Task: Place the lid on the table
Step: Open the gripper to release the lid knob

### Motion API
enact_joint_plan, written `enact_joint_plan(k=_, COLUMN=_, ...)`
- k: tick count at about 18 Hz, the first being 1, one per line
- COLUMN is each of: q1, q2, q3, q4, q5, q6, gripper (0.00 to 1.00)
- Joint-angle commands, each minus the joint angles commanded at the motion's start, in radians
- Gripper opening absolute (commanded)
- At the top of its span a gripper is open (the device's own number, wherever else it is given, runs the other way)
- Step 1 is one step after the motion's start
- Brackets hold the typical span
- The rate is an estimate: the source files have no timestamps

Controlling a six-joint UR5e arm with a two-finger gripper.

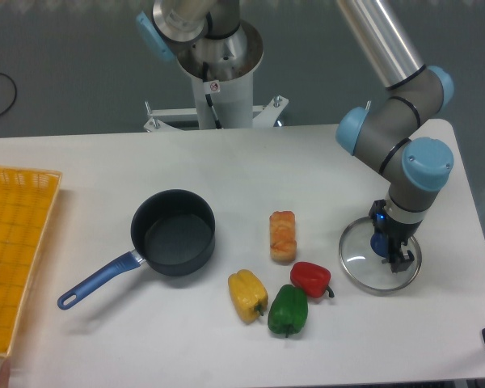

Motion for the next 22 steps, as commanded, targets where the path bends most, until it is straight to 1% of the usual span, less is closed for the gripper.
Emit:
enact_joint_plan(k=19, q1=0.002, q2=-0.012, q3=0.008, q4=0.002, q5=0.002, q6=0.002, gripper=0.56)
enact_joint_plan(k=22, q1=0.0, q2=-0.015, q3=0.008, q4=0.015, q5=0.002, q6=0.002, gripper=0.56)
